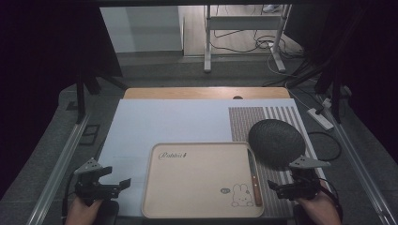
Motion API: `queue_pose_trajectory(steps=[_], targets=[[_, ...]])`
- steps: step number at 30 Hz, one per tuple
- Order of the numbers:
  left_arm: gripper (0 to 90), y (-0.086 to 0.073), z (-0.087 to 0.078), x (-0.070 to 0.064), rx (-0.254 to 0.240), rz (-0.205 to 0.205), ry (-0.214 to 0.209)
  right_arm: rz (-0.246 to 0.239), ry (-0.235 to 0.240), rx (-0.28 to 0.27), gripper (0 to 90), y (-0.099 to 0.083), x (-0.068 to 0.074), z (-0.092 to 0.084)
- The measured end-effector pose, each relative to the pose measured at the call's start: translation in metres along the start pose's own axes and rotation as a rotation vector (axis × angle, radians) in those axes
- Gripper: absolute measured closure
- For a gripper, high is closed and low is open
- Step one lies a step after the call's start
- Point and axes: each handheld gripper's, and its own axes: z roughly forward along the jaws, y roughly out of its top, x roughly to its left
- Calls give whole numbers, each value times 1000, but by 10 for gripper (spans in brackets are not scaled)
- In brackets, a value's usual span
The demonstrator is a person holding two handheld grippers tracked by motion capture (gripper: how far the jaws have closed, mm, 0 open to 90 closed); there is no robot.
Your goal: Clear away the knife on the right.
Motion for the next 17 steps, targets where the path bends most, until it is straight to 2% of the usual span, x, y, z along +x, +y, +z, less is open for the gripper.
queue_pose_trajectory(steps=[8, 17], targets=[[27, -1, -1, 1, -7, -9, -5, 29, -31, 7, 0, -7, -3, -9], [27, 0, -1, 1, -8, -12, -6, 75, -41, 21, 0, -12, -7, -13]])
